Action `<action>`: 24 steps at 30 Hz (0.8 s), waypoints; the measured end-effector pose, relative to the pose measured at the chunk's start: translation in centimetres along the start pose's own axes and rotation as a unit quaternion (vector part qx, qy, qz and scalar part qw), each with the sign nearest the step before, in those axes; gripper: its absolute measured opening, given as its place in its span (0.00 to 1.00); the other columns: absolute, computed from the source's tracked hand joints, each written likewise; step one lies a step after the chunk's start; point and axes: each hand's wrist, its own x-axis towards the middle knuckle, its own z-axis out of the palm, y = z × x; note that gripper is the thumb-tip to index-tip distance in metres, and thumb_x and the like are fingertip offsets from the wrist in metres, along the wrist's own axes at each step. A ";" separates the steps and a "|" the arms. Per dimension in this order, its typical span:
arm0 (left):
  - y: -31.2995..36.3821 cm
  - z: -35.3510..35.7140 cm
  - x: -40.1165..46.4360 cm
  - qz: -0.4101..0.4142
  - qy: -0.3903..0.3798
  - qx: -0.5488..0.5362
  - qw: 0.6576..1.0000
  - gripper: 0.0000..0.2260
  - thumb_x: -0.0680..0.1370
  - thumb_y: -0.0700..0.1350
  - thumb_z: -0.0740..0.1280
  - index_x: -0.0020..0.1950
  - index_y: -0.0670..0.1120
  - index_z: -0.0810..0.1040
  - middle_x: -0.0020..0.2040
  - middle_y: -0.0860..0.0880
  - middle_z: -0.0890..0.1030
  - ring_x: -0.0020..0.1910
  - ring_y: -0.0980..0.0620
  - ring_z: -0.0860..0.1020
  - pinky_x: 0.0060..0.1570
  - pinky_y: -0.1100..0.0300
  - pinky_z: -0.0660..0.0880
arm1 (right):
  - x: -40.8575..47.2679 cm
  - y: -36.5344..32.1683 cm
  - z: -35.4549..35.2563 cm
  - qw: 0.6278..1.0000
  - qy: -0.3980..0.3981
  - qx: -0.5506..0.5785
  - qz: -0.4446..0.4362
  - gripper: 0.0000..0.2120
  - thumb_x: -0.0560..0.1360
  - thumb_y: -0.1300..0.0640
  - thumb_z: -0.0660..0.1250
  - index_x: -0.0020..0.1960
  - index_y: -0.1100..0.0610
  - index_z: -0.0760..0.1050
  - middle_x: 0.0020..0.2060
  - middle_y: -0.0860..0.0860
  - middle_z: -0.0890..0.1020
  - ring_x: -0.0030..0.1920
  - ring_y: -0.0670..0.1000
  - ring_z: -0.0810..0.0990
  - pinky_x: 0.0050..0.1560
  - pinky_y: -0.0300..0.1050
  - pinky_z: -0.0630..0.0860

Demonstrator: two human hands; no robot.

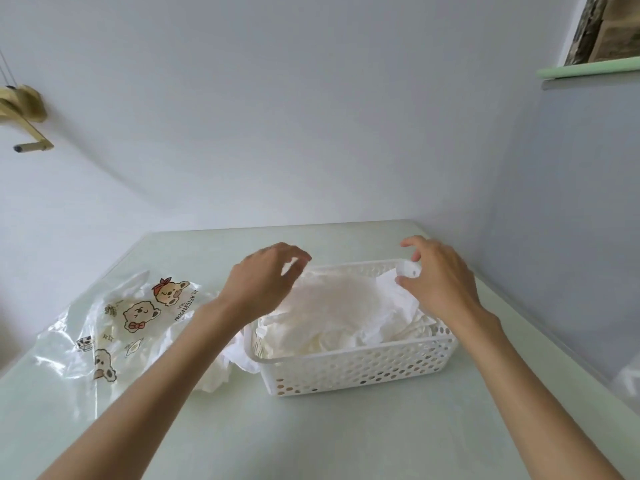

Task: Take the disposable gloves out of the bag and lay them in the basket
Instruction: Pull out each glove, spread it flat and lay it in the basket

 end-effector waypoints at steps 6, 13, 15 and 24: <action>1.0 1.5 -1.2 0.012 -0.341 0.144 0.929 0.38 0.76 0.70 0.44 0.78 0.49 0.38 0.78 0.54 0.39 0.77 0.58 0.40 0.76 0.54 0.41 | -0.4 -1.6 0.7 0.960 -0.280 0.011 -0.018 0.23 0.76 0.48 0.67 0.69 0.45 0.67 0.68 0.53 0.65 0.64 0.51 0.70 0.64 0.46 0.67; 1.1 3.0 -0.6 -0.045 -0.406 0.203 0.890 0.42 0.74 0.73 0.44 0.78 0.48 0.35 0.78 0.53 0.36 0.77 0.56 0.40 0.76 0.52 0.40 | 0.7 -1.4 1.6 0.884 -0.451 -0.119 0.028 0.47 0.69 0.30 0.63 0.78 0.46 0.46 0.77 0.52 0.46 0.76 0.58 0.55 0.73 0.54 0.58; 1.3 3.5 -0.7 -0.041 -0.407 0.231 0.883 0.43 0.74 0.73 0.44 0.77 0.48 0.34 0.78 0.53 0.35 0.77 0.56 0.39 0.75 0.50 0.38 | 0.4 -1.6 2.0 0.878 -0.454 -0.150 0.012 0.45 0.71 0.31 0.63 0.78 0.46 0.45 0.77 0.53 0.48 0.75 0.59 0.58 0.72 0.53 0.61; 0.0 -2.4 -2.1 -0.021 -0.167 0.096 0.981 0.26 0.80 0.64 0.51 0.71 0.51 0.70 0.72 0.52 0.70 0.72 0.50 0.65 0.70 0.53 0.61 | 0.5 -3.4 -1.5 0.909 -0.411 -0.070 0.003 0.34 0.77 0.39 0.61 0.77 0.46 0.52 0.77 0.50 0.51 0.75 0.53 0.60 0.72 0.49 0.58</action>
